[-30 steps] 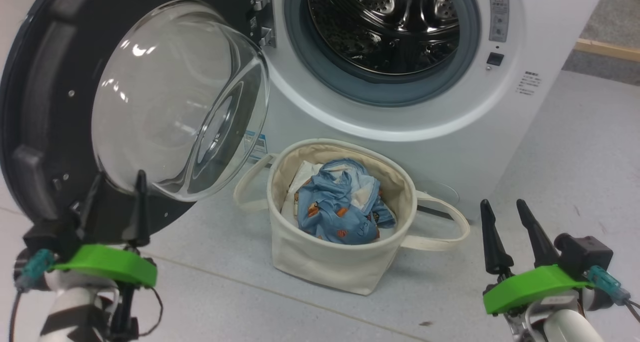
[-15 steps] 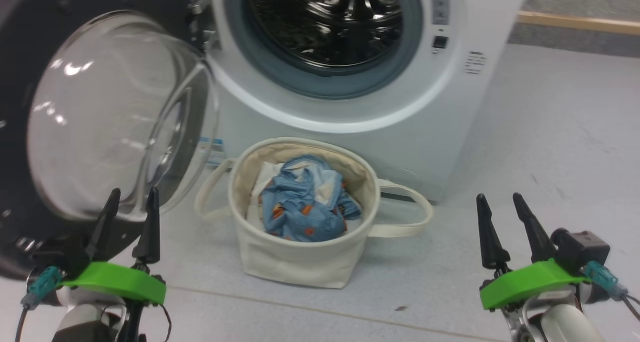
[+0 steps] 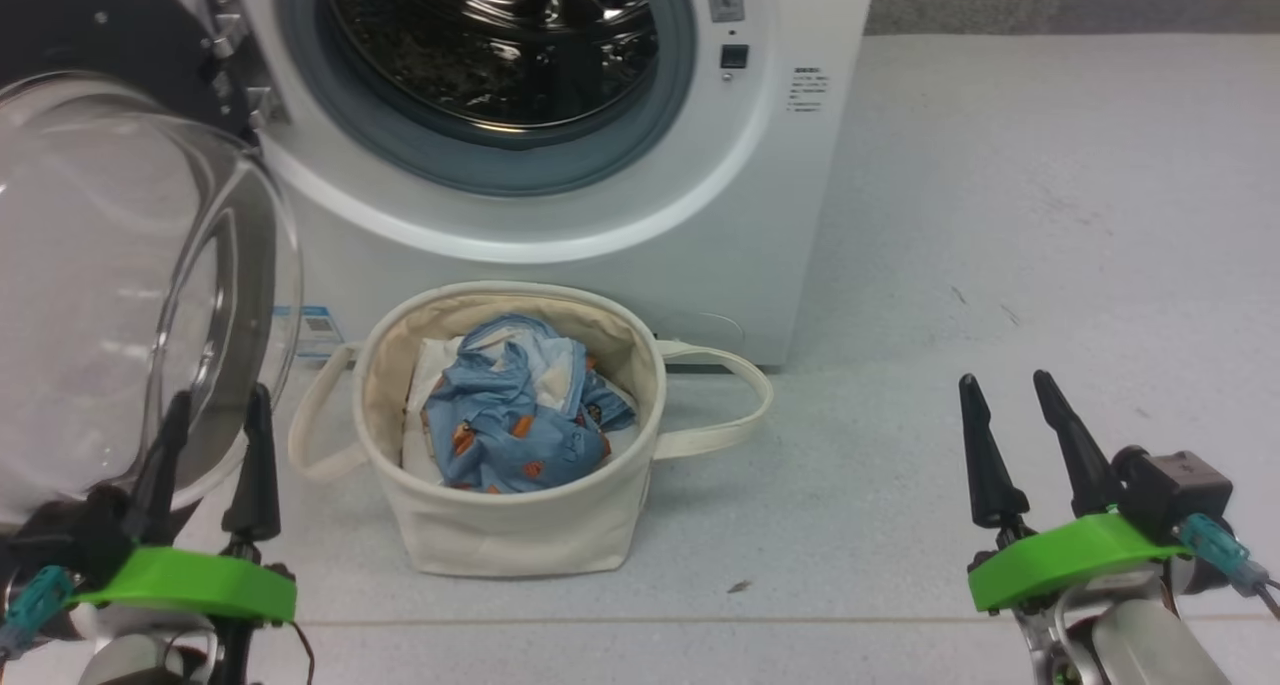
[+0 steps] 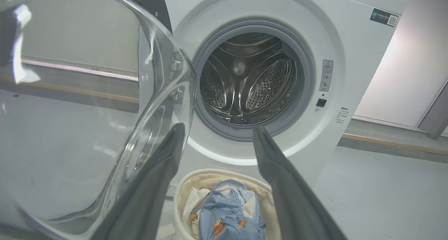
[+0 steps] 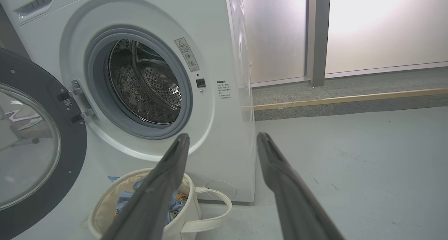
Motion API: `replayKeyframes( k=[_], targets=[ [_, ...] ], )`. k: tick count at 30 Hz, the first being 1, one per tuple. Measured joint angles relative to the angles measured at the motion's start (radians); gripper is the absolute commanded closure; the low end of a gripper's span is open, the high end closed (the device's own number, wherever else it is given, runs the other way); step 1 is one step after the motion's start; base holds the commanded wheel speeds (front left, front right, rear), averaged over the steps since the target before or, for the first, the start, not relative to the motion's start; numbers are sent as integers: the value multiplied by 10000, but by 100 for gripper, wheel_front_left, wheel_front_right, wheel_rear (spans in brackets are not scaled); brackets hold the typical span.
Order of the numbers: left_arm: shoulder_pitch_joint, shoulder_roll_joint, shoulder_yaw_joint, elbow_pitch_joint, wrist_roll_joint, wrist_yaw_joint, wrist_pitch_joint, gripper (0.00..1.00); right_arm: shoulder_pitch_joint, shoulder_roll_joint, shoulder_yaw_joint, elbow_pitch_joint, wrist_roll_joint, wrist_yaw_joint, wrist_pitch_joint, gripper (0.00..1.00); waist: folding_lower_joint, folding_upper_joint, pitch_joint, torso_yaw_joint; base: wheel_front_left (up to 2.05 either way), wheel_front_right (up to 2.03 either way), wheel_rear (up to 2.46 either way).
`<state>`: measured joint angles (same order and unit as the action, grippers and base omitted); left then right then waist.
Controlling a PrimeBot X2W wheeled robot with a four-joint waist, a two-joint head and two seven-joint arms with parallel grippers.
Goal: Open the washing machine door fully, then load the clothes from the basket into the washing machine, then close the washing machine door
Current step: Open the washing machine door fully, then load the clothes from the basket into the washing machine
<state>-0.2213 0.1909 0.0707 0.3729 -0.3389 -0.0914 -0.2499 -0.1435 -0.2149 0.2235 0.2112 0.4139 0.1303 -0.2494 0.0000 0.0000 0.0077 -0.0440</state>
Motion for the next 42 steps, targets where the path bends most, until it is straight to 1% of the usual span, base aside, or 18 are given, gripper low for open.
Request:
replayKeyframes(
  k=[5, 12, 14, 27, 29, 42],
  targets=[
    [81, -31, 102, -259, 13, -59, 0, 0, 0, -105, -10, -171, 0, 0, 0, 0, 0, 0, 113, -283, 0, 0, 0],
    [265, -33, 100, -257, -4, -169, 0, 0, -16, -105, -90, -267, 0, 0, 0, 0, -1, 0, 261, -421, 0, 0, 0],
    [265, -33, 96, -203, -77, -236, 0, 0, -22, -105, -73, -267, 0, 0, 0, 0, -1, 0, 264, -427, 0, 0, 0],
    [265, -10, 84, -140, -165, -251, 0, 0, -196, -128, 100, -230, 0, 0, 0, 0, -1, 0, 199, -381, 0, 0, 0],
    [265, -10, 73, -121, -165, -322, 0, 0, -196, -130, 100, -222, 2, 0, 0, 0, -1, 0, 207, -383, 0, 0, 0],
    [265, 19, 52, -98, -165, -324, 0, 0, -197, -138, 151, -140, 8, 0, 0, 0, 0, 0, 156, -342, 19, -11, -8]
  ],
)
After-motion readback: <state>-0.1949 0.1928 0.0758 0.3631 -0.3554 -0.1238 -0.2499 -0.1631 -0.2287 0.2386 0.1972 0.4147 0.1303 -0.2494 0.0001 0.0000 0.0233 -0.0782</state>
